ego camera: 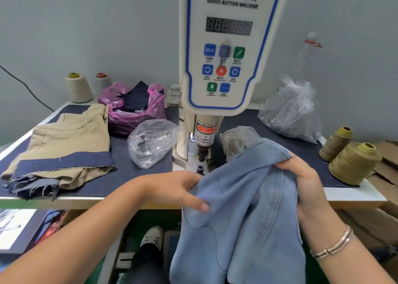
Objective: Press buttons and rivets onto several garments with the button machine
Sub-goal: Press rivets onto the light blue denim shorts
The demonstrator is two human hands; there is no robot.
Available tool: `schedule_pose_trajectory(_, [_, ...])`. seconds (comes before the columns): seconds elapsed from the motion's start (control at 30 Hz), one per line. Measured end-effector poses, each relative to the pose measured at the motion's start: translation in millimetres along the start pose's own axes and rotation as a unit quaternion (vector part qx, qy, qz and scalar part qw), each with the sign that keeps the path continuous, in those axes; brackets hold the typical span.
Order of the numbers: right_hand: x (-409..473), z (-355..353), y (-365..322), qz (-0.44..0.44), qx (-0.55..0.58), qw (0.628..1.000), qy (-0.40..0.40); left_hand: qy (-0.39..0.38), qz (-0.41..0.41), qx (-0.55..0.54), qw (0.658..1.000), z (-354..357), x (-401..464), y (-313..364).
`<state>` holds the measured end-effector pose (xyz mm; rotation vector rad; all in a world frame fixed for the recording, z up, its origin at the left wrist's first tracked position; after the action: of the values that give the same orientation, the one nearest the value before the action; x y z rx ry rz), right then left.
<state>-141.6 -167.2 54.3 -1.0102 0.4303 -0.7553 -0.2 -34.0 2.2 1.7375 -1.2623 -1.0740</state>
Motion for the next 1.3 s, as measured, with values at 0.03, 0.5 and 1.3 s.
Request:
schedule_pose_trajectory(0.03, [0.9, -3.7, 0.5, 0.0, 0.004, 1.0, 0.004, 0.027, 0.016, 0.016, 0.999, -5.6, 1.6, 6.0])
schedule_pose_trajectory(0.5, [-13.1, 35.1, 8.1, -0.197, -0.408, 0.889, -0.057, 0.198, 0.137, 0.014, 0.971, -21.9, 5.1, 113.0])
schedule_pose_trajectory(1.3, [20.8, -55.9, -6.0, -0.011, -0.065, 0.98, 0.187, 0.229, 0.107, 0.123, 0.96, -23.1, -10.9, 56.5])
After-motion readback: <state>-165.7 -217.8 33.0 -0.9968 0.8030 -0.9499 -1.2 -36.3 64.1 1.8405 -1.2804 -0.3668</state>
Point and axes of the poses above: each hand's wrist, its own x-axis towards the middle knuckle, its own z-axis out of the palm, y = z × x, the point moved 7 cm from there along x, towards the middle knuckle, and after that the axes turned 11 degrees about y, right-handed, at the moved point
